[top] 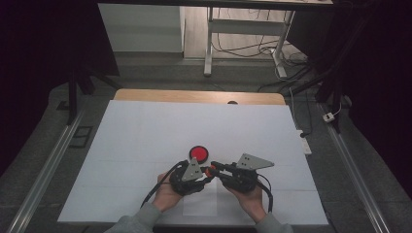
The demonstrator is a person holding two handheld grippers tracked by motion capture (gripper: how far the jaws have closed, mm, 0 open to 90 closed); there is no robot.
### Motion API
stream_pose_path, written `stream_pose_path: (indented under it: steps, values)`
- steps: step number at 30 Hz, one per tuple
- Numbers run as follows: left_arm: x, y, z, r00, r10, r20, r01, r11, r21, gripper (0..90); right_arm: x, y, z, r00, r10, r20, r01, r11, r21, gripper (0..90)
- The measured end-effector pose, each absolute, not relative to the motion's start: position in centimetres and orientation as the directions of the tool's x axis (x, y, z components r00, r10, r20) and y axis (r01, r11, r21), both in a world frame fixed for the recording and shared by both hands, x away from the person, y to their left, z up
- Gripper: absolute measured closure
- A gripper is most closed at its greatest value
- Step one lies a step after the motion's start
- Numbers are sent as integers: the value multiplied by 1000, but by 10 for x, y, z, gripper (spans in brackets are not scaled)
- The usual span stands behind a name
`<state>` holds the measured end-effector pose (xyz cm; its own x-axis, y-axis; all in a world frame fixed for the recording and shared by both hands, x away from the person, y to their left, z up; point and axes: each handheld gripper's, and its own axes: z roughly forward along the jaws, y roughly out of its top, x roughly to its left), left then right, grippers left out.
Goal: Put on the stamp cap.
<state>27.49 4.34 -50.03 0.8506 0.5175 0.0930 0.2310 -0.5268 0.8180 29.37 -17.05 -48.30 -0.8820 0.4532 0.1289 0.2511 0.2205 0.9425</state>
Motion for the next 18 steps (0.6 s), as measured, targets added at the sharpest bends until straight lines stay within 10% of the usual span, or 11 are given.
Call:
stream_pose_path:
  steps: [18]
  values:
    - [276,42,-503,855,510,91,242,-549,800,658,292,-172,-494,-874,461,153,269,197,943,737]
